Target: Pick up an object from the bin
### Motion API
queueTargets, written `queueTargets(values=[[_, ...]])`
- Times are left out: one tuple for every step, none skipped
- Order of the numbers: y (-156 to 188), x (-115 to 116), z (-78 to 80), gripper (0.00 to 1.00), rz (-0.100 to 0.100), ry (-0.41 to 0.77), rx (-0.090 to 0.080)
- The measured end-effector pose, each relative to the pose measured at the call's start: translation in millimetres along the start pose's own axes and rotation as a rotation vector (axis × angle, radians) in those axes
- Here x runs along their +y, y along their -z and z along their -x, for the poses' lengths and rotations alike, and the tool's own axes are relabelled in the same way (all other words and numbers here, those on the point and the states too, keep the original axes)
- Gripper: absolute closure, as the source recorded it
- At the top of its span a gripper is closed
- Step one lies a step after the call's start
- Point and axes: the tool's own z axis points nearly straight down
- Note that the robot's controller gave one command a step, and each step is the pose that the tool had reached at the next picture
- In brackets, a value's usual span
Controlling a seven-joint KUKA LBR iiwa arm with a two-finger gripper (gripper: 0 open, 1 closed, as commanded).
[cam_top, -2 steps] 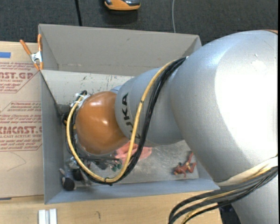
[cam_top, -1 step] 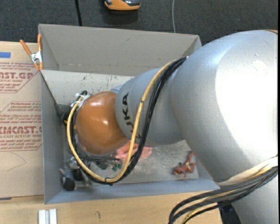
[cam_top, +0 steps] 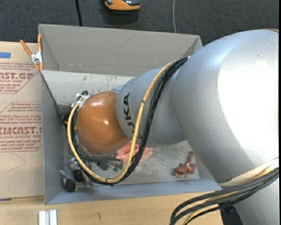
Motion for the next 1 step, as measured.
queueTargets(values=[[13.1, 1.0, -1.9, 1.0, 0.003, -0.002, 0.008]])
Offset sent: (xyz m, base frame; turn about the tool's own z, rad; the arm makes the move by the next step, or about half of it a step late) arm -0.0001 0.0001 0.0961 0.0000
